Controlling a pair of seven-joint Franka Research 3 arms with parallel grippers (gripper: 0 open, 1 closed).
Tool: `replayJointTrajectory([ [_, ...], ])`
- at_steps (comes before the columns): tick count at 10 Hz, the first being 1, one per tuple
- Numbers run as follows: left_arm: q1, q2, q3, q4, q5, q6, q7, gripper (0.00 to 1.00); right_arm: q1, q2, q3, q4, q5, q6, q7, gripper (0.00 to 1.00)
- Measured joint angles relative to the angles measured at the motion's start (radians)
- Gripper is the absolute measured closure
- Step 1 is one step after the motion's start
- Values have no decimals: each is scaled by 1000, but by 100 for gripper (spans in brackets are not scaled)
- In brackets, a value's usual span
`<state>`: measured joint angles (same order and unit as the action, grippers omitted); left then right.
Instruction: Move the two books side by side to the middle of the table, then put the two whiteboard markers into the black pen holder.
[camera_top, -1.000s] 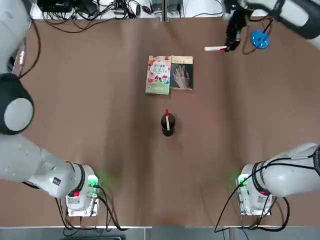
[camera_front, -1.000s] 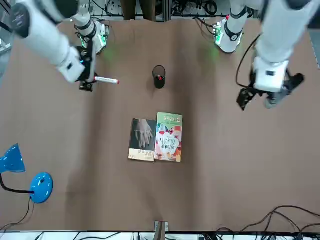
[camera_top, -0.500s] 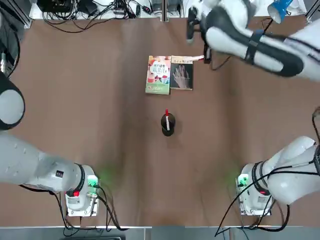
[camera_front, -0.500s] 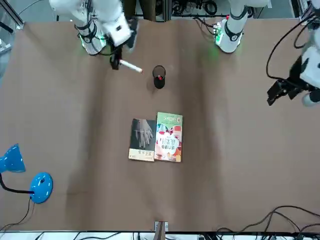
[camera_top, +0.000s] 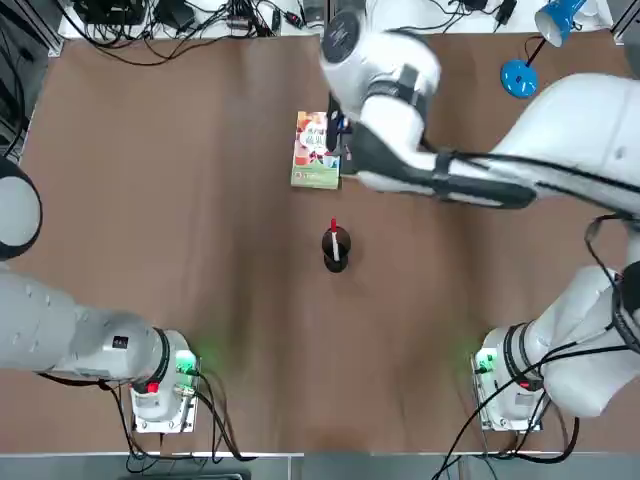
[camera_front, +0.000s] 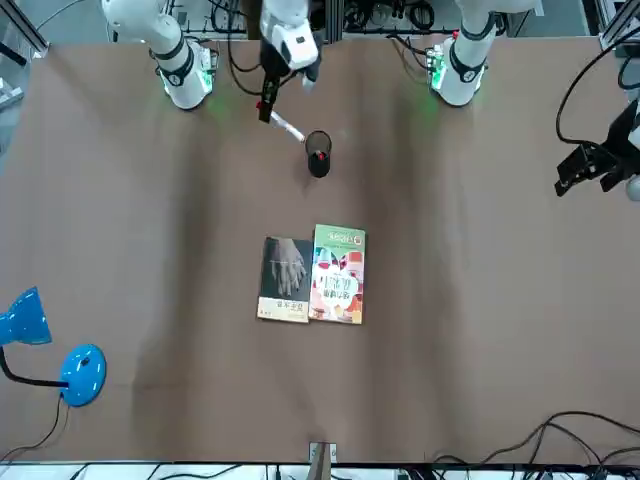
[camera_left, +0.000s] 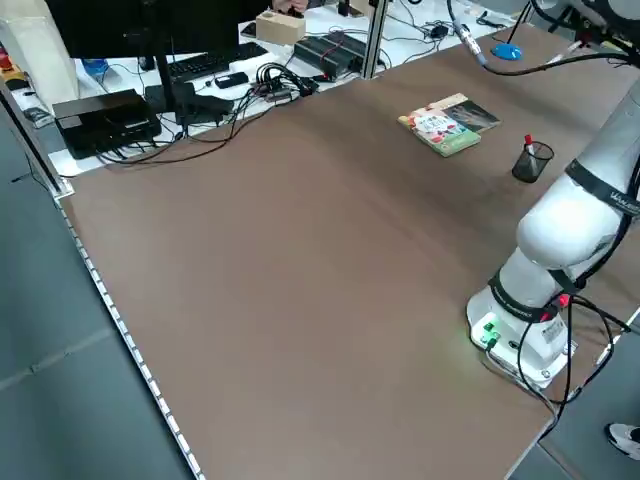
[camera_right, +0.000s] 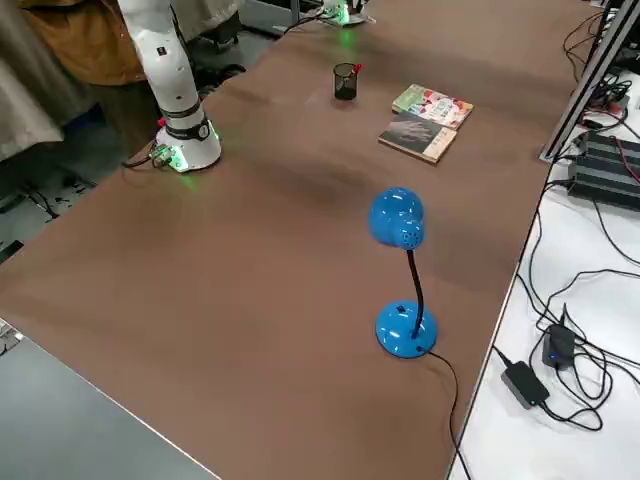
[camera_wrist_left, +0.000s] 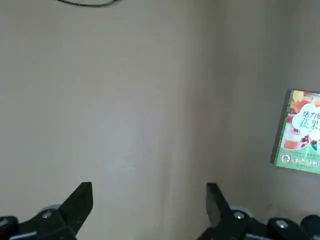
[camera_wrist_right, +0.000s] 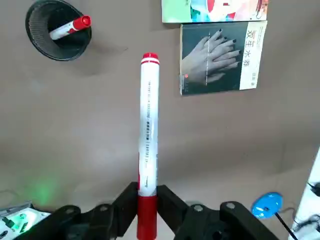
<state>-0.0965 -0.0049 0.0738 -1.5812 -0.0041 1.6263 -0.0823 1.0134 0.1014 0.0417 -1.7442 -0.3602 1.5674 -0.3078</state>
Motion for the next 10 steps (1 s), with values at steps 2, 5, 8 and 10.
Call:
replayJointTrajectory([
  [2, 95, 0, -124, -2, -2, -1, 0, 0, 67, 88, 0, 38, -38, -36, 89, 77],
  [5, 136, 2, -186, -3, -4, 0, 0, 0, 140, 185, -1, 48, -74, -70, 153, 77],
  [8, 123, 6, -168, -3, -4, 0, 0, 0, 203, 263, -1, 51, -82, -71, 167, 77],
  [10, 123, 6, -163, -3, -4, 0, -2, 0, 229, 292, -1, 52, -87, -74, 182, 77],
])
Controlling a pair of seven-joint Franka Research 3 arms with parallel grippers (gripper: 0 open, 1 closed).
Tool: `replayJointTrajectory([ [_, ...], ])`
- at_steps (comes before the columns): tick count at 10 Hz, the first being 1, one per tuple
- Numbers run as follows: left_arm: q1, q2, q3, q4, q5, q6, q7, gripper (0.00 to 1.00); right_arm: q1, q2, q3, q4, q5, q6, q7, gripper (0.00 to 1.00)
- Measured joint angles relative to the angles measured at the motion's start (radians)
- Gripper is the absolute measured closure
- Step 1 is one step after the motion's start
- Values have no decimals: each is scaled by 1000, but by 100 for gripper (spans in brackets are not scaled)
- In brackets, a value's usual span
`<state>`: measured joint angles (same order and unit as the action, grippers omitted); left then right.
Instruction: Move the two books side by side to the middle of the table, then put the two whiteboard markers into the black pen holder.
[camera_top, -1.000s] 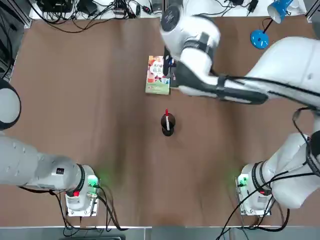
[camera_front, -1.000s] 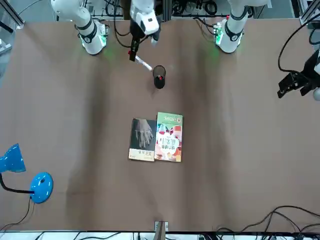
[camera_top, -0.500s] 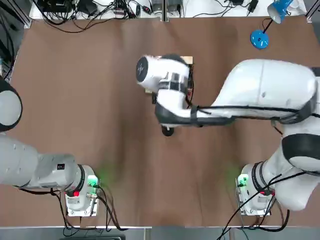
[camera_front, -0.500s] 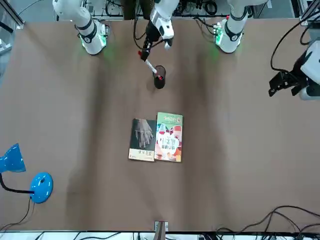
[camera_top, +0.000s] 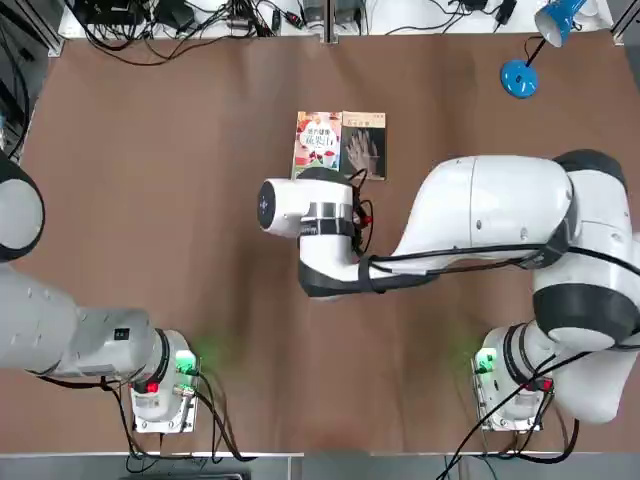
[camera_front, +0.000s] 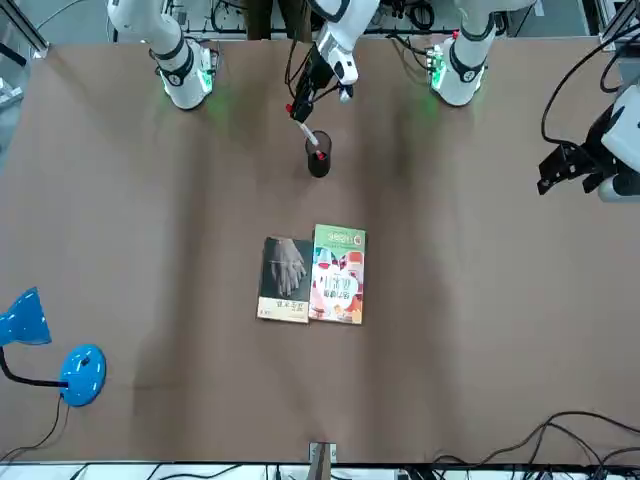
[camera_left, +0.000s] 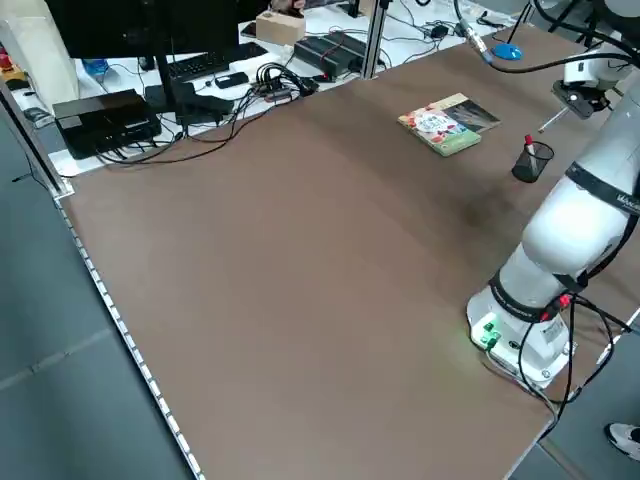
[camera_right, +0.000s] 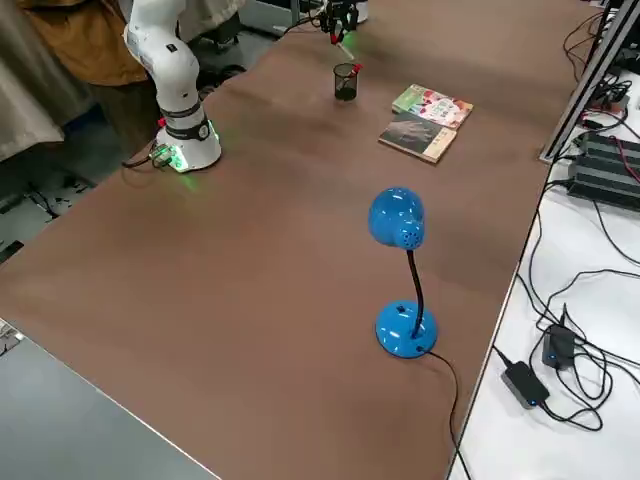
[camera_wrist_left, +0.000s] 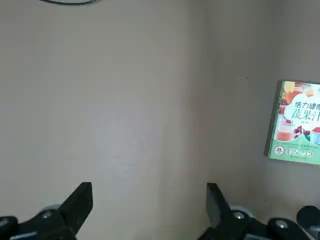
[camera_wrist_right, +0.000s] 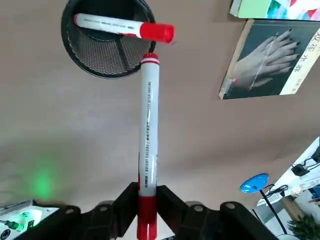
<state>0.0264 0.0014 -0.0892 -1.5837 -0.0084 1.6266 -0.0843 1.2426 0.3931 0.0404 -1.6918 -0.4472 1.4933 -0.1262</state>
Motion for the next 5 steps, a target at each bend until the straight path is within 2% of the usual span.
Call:
replayJointTrajectory([
  [5, 1, 13, 4, 10, 0, 4, 1, 0, 26, 83, 0, 13, -34, 0, 36, 77],
])
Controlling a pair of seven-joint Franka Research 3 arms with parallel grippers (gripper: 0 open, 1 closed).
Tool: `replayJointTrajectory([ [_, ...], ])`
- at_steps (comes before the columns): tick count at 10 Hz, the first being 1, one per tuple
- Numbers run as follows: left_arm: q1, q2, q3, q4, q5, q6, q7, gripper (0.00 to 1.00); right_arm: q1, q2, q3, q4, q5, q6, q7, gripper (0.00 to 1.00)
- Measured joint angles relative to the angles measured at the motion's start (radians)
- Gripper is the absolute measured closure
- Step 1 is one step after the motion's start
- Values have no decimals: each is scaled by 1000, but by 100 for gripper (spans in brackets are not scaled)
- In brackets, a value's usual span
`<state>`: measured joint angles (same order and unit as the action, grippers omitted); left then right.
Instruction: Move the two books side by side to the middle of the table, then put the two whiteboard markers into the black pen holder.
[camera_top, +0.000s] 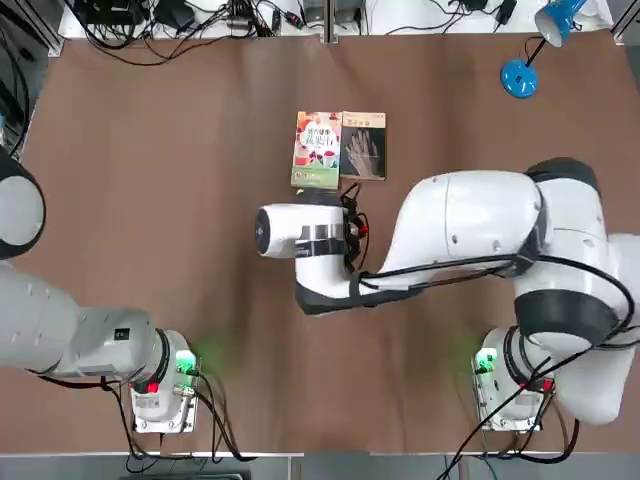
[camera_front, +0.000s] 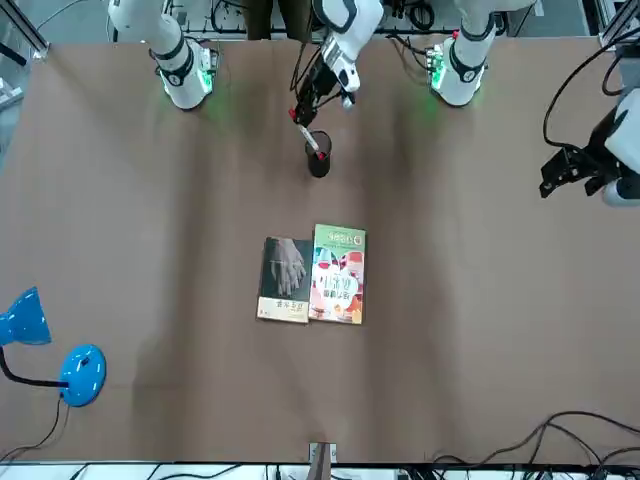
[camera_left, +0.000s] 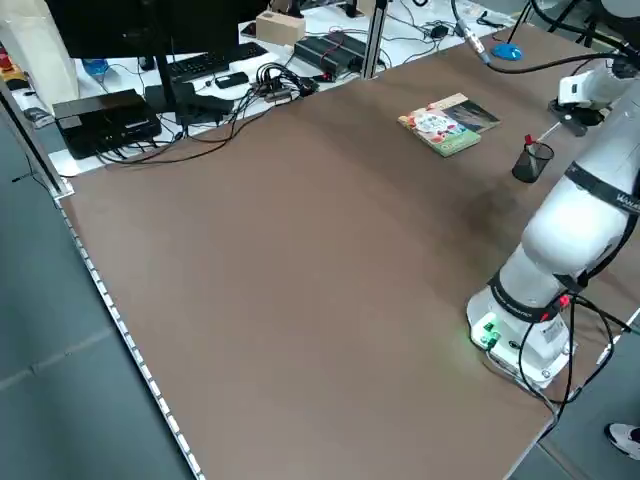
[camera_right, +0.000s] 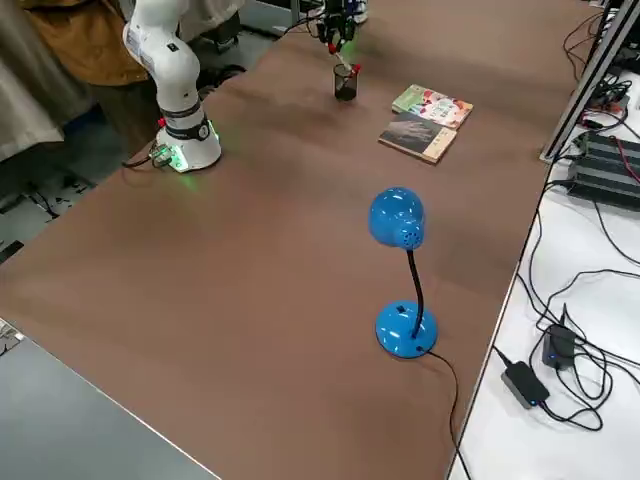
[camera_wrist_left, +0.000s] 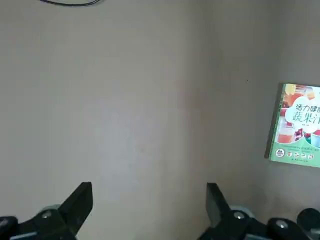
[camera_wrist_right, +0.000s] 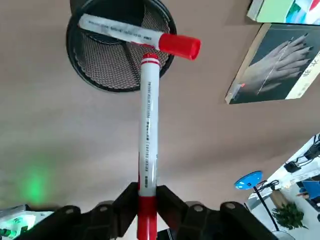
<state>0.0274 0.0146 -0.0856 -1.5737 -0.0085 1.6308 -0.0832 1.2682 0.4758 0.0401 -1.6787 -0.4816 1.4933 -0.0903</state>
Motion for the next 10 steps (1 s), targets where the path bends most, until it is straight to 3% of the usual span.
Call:
replayJointTrajectory([
  [10, 2, 24, 5, 44, 0, 5, -13, 0, 6, 80, 0, 11, -52, 0, 43, 77],
])
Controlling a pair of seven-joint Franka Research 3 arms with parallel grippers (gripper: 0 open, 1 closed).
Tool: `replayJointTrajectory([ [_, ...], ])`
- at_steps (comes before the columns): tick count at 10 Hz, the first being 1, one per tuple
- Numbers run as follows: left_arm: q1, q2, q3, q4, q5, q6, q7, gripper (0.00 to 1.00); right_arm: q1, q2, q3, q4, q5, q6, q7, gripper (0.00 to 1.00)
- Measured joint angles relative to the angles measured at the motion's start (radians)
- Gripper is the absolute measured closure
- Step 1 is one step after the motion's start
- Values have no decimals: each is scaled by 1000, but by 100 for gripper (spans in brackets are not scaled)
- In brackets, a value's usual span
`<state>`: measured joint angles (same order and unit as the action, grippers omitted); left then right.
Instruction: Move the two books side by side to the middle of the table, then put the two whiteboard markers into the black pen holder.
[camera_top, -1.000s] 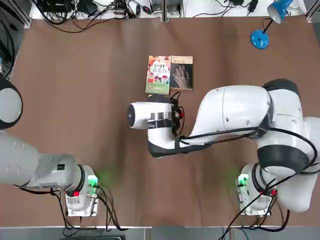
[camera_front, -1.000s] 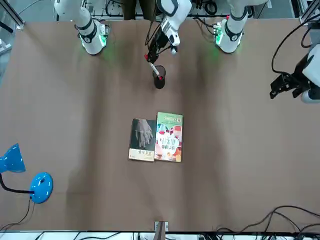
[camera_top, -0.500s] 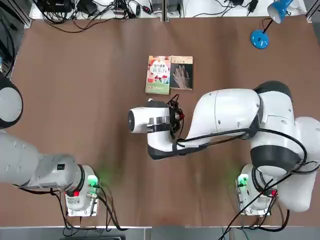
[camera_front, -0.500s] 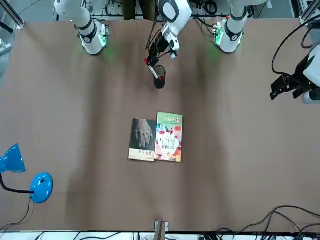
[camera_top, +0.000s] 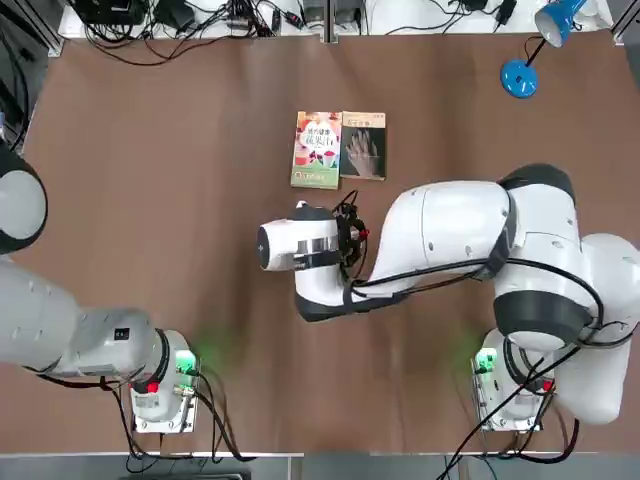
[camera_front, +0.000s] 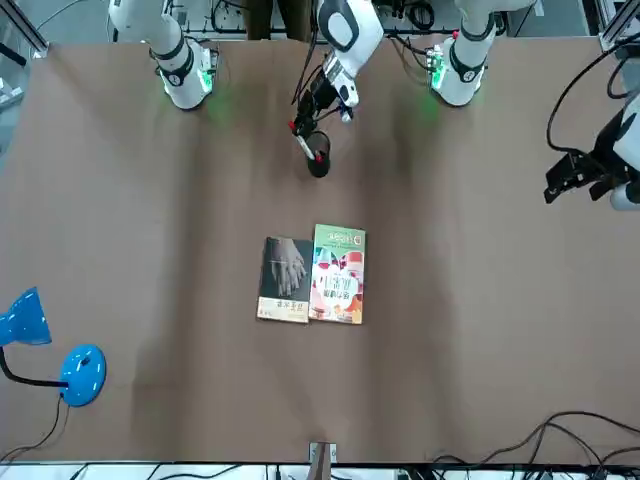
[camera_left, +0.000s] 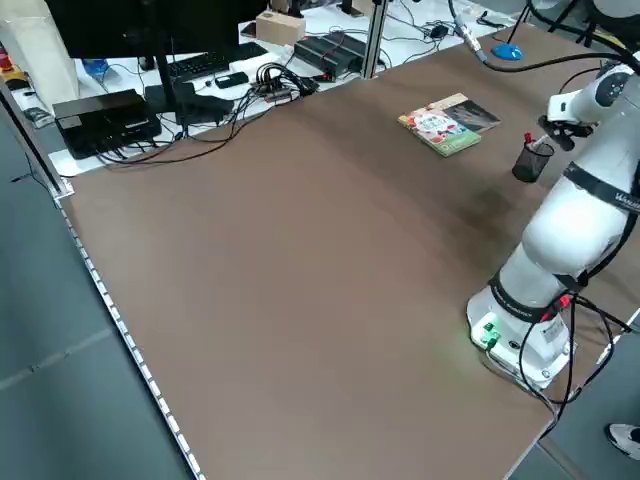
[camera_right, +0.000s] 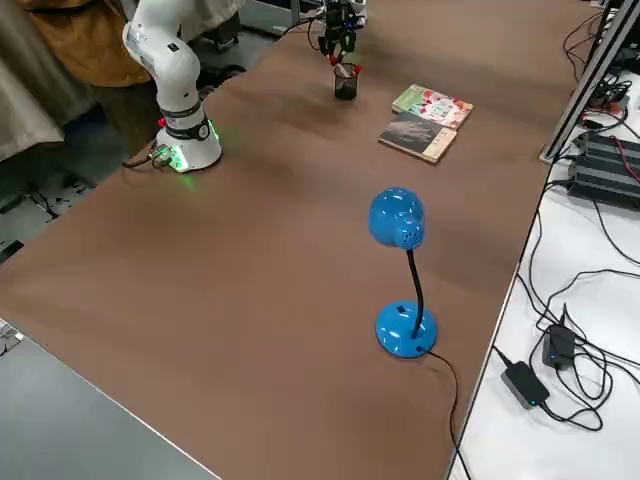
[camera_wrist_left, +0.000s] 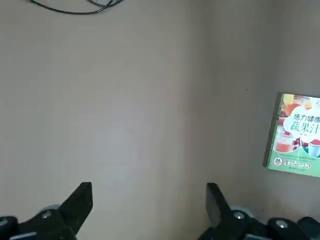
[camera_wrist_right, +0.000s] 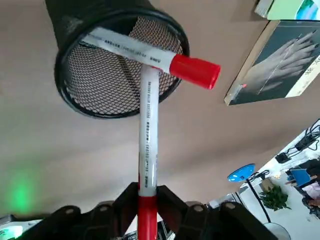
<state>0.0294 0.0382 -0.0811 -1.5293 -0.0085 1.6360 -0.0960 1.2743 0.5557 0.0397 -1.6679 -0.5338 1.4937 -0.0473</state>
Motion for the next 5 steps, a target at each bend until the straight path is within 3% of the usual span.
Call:
replayJointTrajectory([
  [3, 0, 5, 0, 9, 0, 0, 0, 0, 1, 33, 0, 24, -9, 1, 17, 77],
  [5, 0, 6, 0, 9, 0, 0, 0, 0, 9, 43, 0, 41, -12, 1, 37, 70],
])
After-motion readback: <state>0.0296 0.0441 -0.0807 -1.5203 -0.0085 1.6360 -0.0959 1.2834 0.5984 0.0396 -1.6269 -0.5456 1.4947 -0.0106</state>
